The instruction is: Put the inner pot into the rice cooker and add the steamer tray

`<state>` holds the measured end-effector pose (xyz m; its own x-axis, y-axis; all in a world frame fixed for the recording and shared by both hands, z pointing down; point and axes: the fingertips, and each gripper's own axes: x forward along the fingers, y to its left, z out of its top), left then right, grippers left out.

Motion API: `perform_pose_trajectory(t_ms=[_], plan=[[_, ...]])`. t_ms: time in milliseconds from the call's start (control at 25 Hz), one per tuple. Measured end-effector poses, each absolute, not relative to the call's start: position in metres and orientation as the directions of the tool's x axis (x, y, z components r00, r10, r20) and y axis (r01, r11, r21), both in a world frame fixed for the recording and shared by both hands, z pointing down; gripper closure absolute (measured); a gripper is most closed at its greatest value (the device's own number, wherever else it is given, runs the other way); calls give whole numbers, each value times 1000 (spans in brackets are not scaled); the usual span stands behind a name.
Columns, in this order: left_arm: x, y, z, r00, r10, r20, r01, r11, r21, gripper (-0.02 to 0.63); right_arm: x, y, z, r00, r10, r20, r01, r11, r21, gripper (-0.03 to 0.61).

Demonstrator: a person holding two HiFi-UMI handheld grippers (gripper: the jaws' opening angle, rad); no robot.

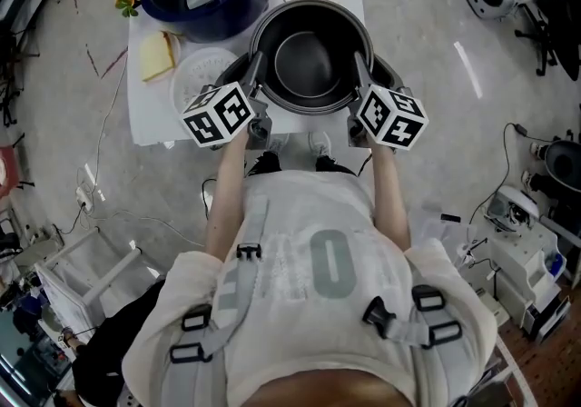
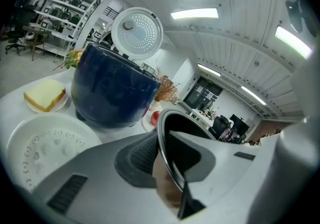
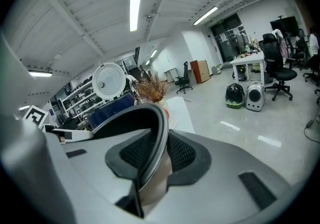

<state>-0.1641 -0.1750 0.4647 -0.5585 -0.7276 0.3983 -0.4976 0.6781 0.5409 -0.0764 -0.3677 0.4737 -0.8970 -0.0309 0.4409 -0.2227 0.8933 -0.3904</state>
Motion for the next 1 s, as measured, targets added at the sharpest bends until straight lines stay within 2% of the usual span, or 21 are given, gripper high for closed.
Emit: perform_pose_trajectory(t_ms=[440,800,1000], plan=[[-184,-194,341,-597,-781,182,-662,608,438,534,-96,-384,348,-971,-96,217,-158,943,-293,474],[-220,-170,253,-642,-766,30,-714,613,338,532,-138,-360,258,-998,-33,47,-43,970,-238,465],[-244,-136,221,-676,-736,-29,-708,638,303,532,-172,-329,222,-1000,12,0,12,982,-190,465]])
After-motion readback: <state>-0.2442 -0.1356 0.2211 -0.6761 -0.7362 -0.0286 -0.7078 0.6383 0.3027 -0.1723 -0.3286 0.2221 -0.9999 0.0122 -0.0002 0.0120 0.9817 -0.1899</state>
